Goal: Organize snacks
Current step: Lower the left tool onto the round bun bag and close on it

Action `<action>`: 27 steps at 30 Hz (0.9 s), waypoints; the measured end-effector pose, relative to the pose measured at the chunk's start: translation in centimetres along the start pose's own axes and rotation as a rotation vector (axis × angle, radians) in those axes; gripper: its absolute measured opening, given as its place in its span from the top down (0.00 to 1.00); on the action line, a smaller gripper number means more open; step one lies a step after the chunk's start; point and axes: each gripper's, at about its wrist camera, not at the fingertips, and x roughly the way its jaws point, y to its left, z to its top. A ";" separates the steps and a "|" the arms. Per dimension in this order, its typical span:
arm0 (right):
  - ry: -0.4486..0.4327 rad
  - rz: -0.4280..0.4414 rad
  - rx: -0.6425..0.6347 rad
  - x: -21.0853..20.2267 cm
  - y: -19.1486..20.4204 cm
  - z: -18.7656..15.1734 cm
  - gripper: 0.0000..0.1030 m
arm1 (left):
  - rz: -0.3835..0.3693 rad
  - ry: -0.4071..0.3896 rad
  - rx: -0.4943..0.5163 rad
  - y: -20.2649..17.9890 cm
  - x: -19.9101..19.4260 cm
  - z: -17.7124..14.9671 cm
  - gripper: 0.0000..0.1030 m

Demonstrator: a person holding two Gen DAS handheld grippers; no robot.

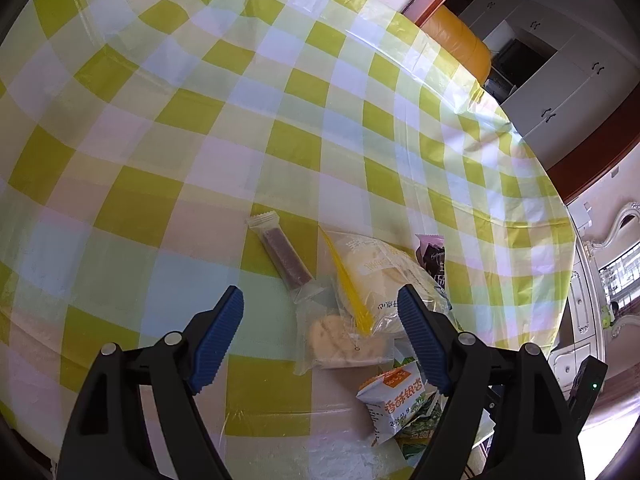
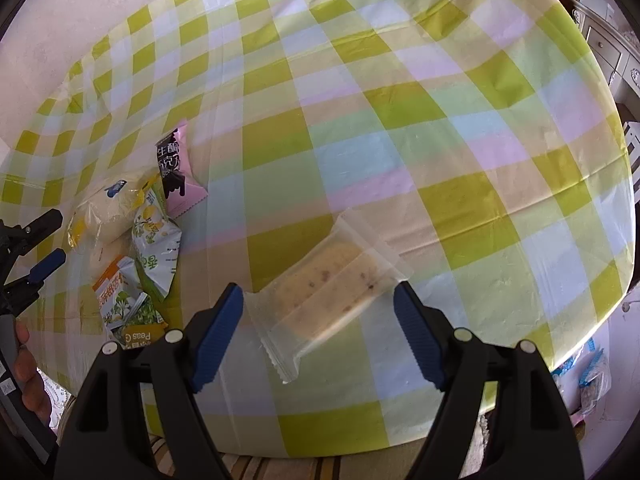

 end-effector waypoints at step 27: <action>-0.024 -0.019 0.061 0.6 0.3 1.0 0.24 | 0.091 0.138 0.319 -7.9 6.2 0.1 0.46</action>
